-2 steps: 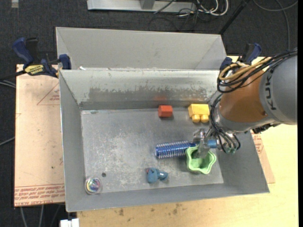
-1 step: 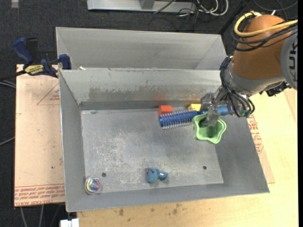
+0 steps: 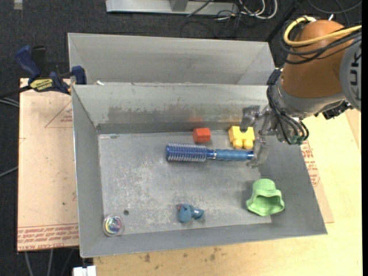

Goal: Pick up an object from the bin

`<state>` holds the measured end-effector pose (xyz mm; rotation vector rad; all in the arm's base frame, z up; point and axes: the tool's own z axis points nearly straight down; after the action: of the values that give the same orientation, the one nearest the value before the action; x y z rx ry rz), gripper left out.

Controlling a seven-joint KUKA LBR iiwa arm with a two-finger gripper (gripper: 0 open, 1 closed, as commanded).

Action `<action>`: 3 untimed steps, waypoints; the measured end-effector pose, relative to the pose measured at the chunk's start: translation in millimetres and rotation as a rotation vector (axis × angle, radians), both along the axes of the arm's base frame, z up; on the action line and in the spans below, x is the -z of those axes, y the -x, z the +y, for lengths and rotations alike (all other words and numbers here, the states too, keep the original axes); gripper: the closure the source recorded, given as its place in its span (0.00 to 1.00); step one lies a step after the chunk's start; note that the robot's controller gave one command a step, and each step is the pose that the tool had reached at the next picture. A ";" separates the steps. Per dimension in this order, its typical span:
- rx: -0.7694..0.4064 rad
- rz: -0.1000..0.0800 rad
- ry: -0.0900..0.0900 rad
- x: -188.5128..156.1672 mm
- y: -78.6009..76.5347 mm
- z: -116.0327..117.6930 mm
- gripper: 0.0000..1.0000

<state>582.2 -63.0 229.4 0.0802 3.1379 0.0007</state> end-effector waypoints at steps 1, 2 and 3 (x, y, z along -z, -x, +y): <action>0.102 0.012 -0.004 119.2 29.2 96.6 0.00; 0.117 -0.014 -0.001 157.4 -54.1 94.5 0.00; 0.118 -0.008 0.000 155.7 -51.5 94.5 1.00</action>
Offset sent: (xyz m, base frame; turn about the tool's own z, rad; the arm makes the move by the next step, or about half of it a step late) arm -0.0266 0.0912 -0.1141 0.1090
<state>633.8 31.5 73.7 0.2637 3.1201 0.0014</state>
